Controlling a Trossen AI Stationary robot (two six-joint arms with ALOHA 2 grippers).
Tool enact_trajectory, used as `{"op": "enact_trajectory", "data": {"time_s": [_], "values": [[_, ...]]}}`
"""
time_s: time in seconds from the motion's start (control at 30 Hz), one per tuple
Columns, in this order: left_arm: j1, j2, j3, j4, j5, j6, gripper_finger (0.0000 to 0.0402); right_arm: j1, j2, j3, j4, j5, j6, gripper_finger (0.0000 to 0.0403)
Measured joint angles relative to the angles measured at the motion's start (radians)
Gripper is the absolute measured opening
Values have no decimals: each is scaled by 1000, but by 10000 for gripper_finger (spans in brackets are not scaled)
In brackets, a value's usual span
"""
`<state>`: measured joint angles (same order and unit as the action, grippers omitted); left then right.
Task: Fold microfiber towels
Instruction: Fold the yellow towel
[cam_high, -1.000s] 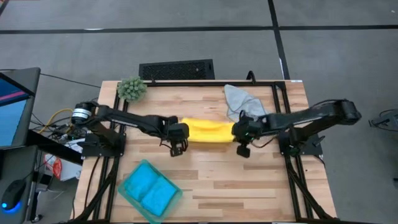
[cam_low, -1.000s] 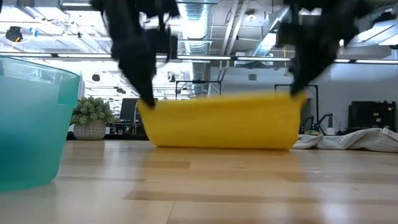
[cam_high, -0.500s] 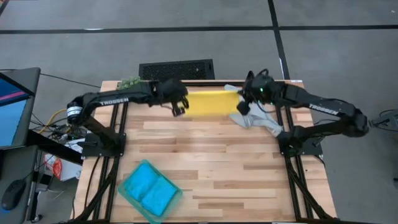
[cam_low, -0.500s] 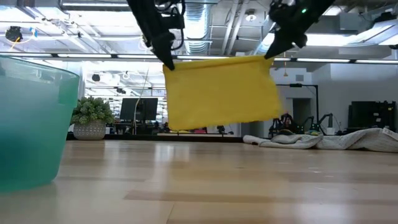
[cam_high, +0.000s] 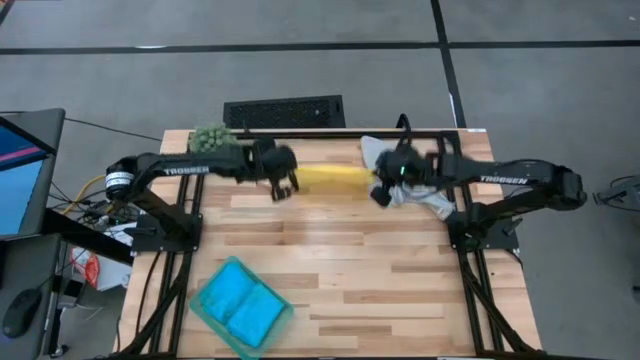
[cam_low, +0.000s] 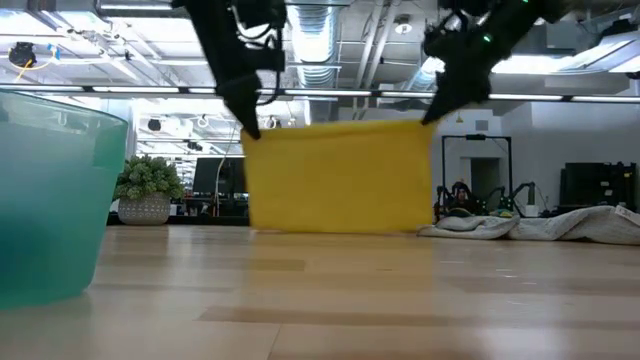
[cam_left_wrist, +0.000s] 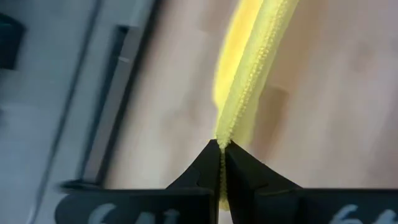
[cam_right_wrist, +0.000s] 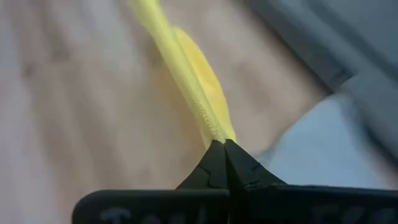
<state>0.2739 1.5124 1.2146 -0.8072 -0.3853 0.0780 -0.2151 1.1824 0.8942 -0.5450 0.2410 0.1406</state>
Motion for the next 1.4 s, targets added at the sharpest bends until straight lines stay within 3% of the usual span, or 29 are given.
{"op": "enact_trajectory", "data": {"time_s": [0.2, 0.43, 0.8, 0.97, 1.2, 1.4], "values": [[-224, 0, -178, 85, 96, -228, 0, 285, 2, -157, 61, 2, 257, 0], [-456, 0, -205, 137, 126, -386, 0, 516, 1, -211, 130, -7, 412, 0], [-457, 69, -203, 221, 218, -321, 0, 534, 0, -300, 161, -75, 484, 0], [-398, 95, -205, 260, 244, -253, 0, 468, 1, -332, 162, -79, 481, 0], [-300, 89, -203, 253, 202, -273, 0, 357, 1, -347, 183, -79, 408, 1], [-254, 114, -205, 250, 267, -273, 0, 271, 1, -348, 201, -91, 345, 6]]}}
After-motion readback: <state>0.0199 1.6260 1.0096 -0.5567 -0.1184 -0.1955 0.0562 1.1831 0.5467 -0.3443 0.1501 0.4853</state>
